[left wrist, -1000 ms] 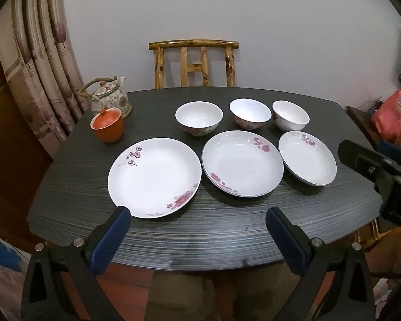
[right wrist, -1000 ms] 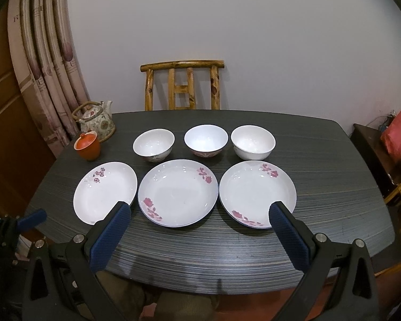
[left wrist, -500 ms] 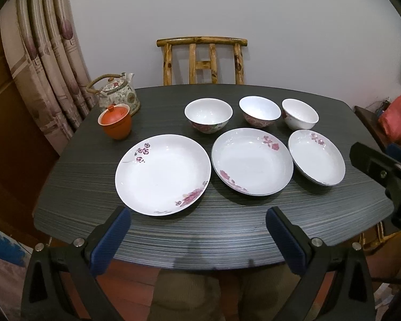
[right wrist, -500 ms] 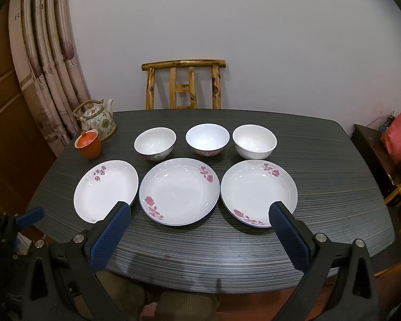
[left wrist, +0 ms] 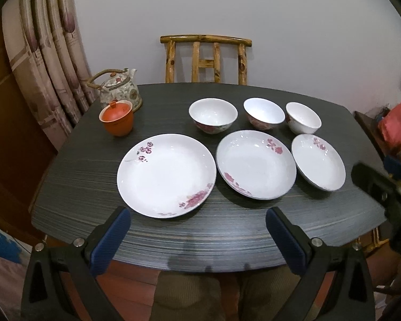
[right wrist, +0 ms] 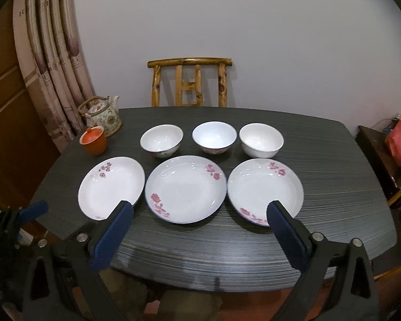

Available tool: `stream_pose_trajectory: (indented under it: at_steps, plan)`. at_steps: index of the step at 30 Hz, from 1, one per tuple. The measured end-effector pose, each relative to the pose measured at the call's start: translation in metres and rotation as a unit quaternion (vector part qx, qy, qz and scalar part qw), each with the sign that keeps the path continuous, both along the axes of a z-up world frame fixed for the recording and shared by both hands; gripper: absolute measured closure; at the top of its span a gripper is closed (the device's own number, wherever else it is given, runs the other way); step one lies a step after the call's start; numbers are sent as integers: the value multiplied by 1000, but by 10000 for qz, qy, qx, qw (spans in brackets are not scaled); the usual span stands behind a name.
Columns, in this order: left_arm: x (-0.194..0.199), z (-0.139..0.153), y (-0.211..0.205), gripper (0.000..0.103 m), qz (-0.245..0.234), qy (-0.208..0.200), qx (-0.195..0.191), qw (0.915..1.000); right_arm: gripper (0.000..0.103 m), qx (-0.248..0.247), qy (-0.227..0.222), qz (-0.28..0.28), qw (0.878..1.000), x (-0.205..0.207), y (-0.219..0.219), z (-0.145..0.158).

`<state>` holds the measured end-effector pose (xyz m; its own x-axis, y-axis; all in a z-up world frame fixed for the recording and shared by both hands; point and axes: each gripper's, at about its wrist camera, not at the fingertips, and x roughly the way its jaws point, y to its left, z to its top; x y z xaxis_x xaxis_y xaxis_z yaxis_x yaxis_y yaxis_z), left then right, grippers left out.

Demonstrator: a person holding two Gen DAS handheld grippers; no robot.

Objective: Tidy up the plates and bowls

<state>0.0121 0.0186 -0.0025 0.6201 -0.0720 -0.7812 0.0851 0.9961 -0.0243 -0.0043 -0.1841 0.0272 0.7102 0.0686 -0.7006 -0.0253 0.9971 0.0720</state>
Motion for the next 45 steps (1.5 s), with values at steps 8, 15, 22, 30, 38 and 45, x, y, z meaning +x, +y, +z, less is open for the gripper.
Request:
stream_pose_trajectory:
  at_steps: [8, 15, 22, 30, 38, 45]
  plan:
    - [22, 1, 60, 0, 592, 105, -91, 9981, 12, 68, 115, 274, 9995, 9, 17, -7]
    - [44, -12, 107, 0, 838, 445, -423, 9946, 32, 384, 541, 678, 9955, 33, 39, -26]
    - [68, -34, 138, 40, 860, 923, -951, 9874, 42, 850, 1148, 997, 9847, 63, 70, -58]
    - [96, -62, 167, 64, 1014, 1337, -1375, 9762, 58, 1789, 1996, 735, 9606, 102, 85, -104]
    - [125, -95, 183, 69, 1124, 1689, -1593, 9662, 70, 1905, 2361, 542, 9513, 129, 102, -136]
    - [144, -111, 185, 76, 1075, 1788, -1411, 9678, 70, 1659, 2500, 396, 9531, 142, 112, -151]
